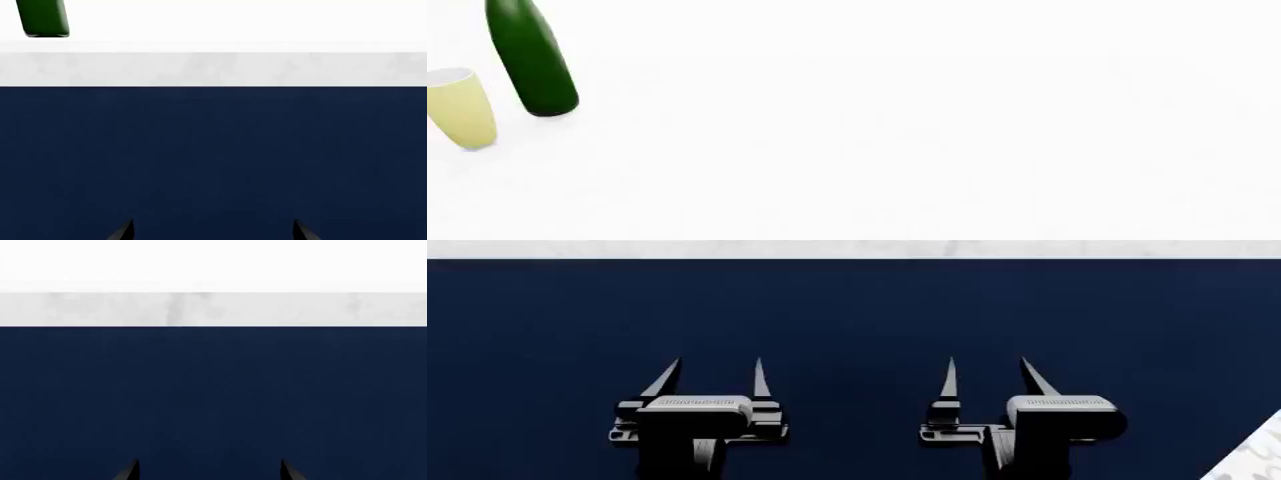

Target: Pick the cup and bottle and place them in the sink. Then turn on the water.

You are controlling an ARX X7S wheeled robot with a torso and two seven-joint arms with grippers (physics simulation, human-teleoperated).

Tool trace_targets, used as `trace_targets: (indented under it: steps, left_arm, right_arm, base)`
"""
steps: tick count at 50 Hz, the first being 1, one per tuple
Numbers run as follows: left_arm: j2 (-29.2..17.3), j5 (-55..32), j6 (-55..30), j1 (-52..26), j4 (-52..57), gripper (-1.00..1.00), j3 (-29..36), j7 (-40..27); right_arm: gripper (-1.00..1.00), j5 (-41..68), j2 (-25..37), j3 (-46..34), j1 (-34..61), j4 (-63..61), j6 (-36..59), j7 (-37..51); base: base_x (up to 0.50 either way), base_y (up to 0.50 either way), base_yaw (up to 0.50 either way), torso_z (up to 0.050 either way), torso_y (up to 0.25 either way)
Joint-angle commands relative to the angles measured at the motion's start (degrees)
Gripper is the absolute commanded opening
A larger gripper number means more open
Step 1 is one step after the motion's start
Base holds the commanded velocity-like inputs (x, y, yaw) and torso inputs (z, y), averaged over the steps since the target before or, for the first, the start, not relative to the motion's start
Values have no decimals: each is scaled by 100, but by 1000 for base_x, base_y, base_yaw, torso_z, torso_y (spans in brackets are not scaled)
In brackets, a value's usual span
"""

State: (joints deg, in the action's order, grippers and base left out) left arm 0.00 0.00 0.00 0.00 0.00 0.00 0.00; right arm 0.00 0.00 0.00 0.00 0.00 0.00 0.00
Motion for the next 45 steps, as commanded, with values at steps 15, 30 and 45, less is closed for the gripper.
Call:
trace_targets:
  steps: [15, 30, 45]
  left_arm:
    - [-297, -204, 95, 35, -20, 100, 372, -431]
    - [-430, -364, 59, 30, 26, 100, 495, -561]
    - [-515, -465, 89, 12, -12, 100, 610, -659]
  right_arm:
    - [100, 282, 323, -370, -73, -93, -116, 293]
    - [100, 329, 460, -574, -87, -144, -117, 406]
    - [100, 396, 558, -703, -60, -64, -170, 514]
  base:
    - [0, 0, 0, 0, 0]
    - [0, 500, 0, 0, 0]
    - [0, 500, 0, 0, 0]
